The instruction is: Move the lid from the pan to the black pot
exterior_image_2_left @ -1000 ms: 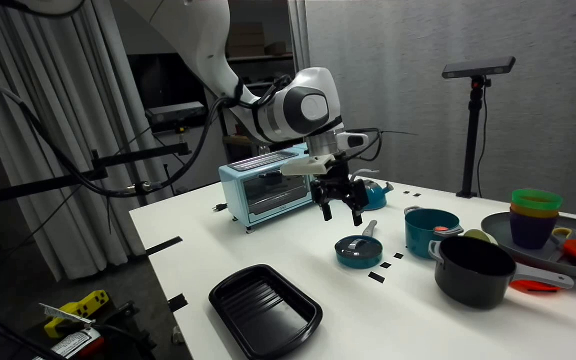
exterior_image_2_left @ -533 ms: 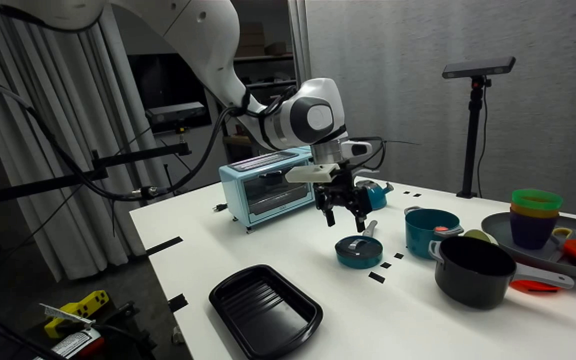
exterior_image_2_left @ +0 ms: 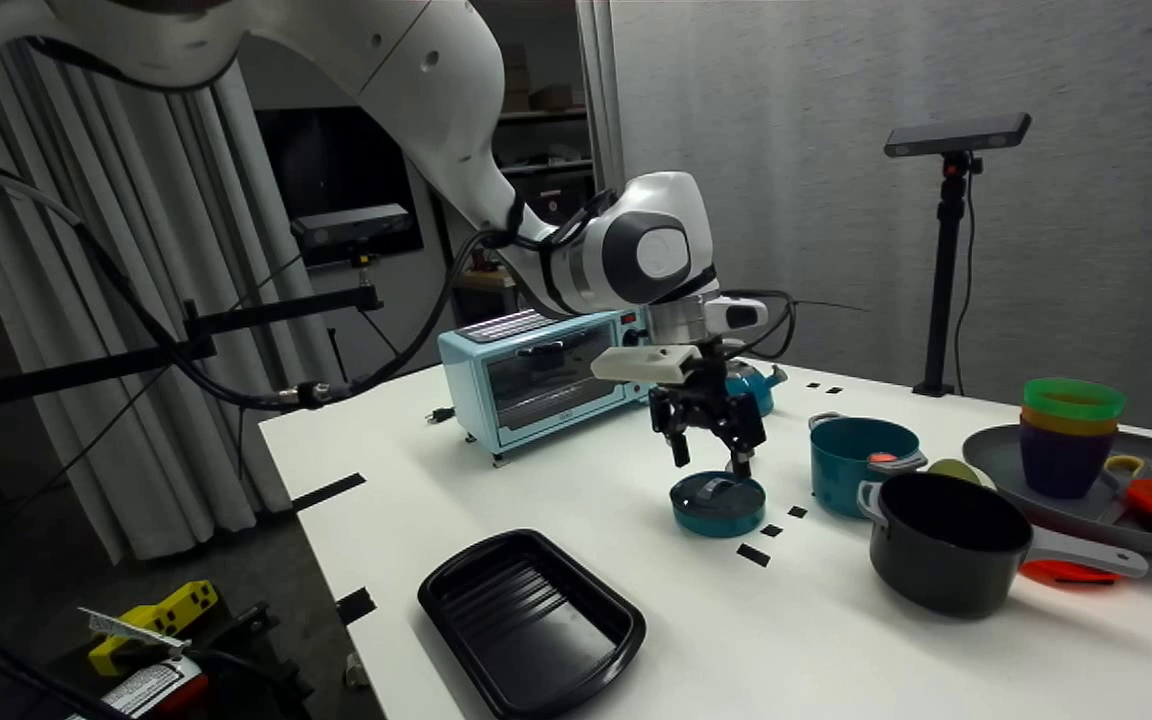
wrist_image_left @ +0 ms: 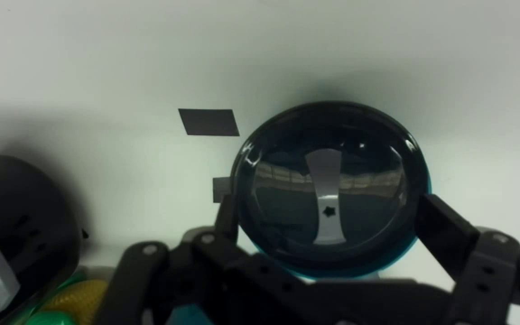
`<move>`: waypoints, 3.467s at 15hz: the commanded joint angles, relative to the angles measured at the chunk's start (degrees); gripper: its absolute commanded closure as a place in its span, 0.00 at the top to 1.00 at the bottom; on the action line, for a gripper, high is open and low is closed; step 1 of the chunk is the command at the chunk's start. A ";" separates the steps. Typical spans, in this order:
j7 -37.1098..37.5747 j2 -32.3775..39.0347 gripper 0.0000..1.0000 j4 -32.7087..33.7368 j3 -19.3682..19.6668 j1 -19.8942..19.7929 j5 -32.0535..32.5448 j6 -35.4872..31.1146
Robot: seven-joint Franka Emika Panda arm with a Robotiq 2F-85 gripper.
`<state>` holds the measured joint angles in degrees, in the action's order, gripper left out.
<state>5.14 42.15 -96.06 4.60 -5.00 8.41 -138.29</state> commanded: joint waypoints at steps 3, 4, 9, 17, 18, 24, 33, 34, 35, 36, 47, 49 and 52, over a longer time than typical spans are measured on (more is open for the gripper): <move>-1.52 3.78 1.00 4.54 1.02 0.17 -0.72 0.96; -1.46 4.14 1.00 4.80 1.10 0.35 -0.56 1.03; -1.85 5.49 0.94 5.77 1.20 0.90 -0.10 1.41; -2.91 4.65 0.22 5.73 1.62 0.49 -0.10 1.26; -2.83 4.46 0.15 5.67 1.72 0.50 -0.11 1.16; -2.21 0.90 0.04 2.36 1.56 0.35 -0.86 0.04; 4.05 -11.98 0.04 -9.09 2.63 1.87 -1.16 -3.39; 4.57 -13.94 0.04 -11.20 2.93 1.61 -1.08 -4.21; 5.24 -15.71 0.04 -13.05 3.34 1.58 -0.87 -5.04; 6.09 -17.65 0.04 -15.26 3.92 1.44 -0.80 -6.21; 14.94 -28.19 0.04 -27.27 14.51 -1.34 1.78 -14.54; 14.67 -28.05 0.04 -26.19 15.58 -2.51 1.60 -14.17; 14.02 -27.78 0.04 -23.96 16.14 -3.83 1.01 -12.49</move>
<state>18.29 15.43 -120.84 20.61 -7.68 8.98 -151.19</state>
